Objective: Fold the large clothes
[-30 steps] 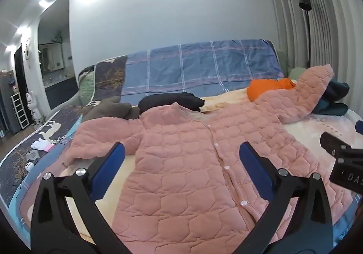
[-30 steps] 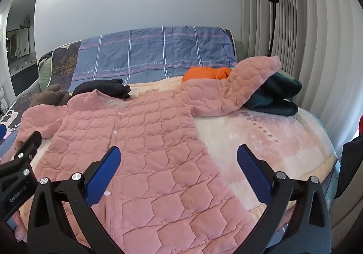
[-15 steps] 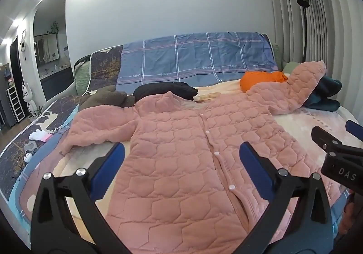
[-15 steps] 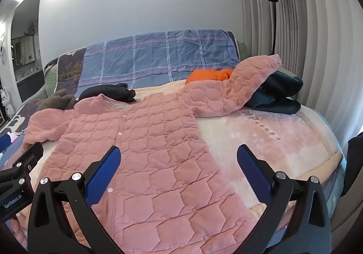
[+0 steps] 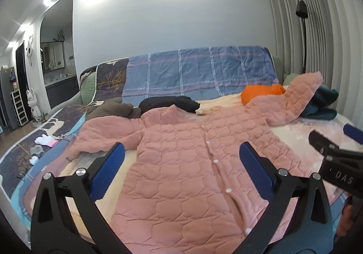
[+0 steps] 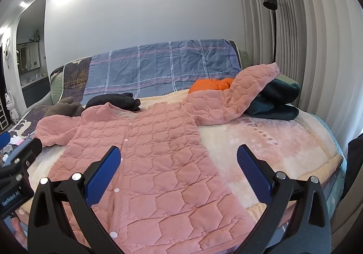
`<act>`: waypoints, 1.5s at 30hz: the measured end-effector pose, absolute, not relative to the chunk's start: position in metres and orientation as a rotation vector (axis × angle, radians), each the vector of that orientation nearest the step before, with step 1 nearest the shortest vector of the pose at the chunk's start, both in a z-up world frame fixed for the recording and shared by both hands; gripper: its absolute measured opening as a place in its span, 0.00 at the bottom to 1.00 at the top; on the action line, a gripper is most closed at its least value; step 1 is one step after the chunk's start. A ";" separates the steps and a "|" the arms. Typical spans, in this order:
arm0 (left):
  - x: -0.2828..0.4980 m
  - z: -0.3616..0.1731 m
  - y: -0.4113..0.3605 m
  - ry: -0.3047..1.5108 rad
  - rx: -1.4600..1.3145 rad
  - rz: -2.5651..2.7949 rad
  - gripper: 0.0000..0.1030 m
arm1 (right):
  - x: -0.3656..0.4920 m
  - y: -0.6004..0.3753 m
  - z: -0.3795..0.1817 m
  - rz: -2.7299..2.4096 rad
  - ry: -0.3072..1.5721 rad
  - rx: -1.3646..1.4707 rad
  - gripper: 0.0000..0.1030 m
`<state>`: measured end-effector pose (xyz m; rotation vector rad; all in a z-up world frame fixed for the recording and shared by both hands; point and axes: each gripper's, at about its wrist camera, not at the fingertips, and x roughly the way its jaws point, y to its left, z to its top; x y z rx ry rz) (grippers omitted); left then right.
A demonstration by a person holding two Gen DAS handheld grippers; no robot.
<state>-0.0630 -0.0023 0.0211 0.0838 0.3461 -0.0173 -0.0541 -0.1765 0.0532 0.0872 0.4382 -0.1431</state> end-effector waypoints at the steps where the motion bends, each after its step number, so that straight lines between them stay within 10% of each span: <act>1: -0.061 0.021 -0.001 0.346 0.071 -0.025 0.98 | -0.054 -0.177 0.054 -0.149 0.438 0.087 0.99; 45: -0.025 -0.021 0.007 0.484 0.024 -0.145 0.98 | -0.035 -0.153 0.047 -0.175 0.442 0.018 0.99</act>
